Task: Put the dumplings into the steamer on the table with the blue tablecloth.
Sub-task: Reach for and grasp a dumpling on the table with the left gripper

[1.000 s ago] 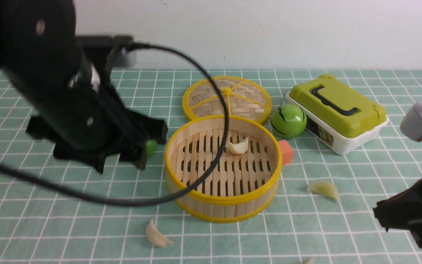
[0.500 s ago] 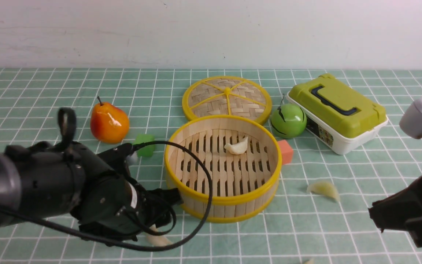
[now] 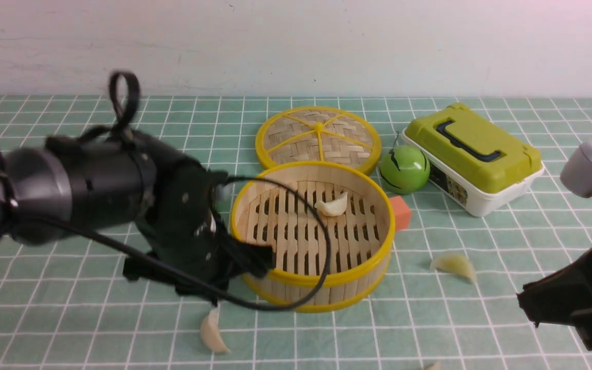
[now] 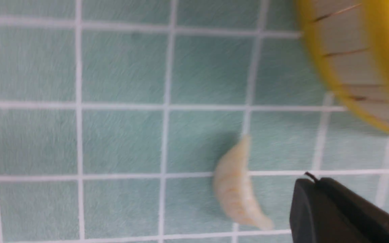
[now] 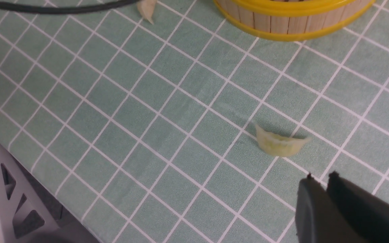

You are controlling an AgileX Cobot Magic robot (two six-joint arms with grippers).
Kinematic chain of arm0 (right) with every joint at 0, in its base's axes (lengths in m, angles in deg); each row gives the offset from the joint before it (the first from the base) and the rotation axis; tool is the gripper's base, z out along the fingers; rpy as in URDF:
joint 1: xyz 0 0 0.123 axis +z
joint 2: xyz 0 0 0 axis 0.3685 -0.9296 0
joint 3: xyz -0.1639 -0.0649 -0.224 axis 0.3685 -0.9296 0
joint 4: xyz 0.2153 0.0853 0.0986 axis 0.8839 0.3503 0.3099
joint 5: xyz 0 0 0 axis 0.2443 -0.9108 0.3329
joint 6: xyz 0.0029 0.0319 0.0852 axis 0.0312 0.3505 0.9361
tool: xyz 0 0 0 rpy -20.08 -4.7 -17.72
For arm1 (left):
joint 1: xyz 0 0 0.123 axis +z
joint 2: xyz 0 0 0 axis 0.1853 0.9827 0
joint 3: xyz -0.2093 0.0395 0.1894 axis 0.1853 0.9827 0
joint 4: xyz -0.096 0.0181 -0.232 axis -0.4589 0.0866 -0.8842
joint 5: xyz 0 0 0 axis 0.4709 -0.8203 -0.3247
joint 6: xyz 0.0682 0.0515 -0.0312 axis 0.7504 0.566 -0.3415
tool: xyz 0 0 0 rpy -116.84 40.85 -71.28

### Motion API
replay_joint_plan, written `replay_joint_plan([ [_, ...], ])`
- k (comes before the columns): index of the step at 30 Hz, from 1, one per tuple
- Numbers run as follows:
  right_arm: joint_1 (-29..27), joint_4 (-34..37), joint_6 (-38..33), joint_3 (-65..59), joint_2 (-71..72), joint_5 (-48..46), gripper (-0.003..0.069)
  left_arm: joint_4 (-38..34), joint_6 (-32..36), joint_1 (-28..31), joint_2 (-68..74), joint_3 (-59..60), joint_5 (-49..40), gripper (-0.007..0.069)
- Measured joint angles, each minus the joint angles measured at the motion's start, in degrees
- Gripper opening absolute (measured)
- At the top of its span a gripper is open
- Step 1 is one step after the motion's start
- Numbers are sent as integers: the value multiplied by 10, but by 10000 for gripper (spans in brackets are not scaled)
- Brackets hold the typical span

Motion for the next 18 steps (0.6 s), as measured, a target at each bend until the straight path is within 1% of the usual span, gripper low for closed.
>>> replay_joint_plan([
  [2,0,0,0,0,0,1,62,-11,42,0,-15,-73,-30,-14],
  [5,0,0,-1,0,0,1,62,-13,77,0,-12,-154,-58,-14],
  [8,0,0,-1,0,0,1,65,-7,89,0,8,-215,-101,-14],
  [10,0,0,-1,0,0,0,66,-3,89,0,16,-230,-126,-14],
  [13,0,-1,-1,0,0,-1,70,-1,89,0,19,-219,-148,-14],
  [16,0,-1,-1,0,0,-4,74,-1,77,0,-3,-145,-142,-9],
  [18,0,-1,-1,0,0,-4,75,-3,55,0,-28,-79,-133,13],
])
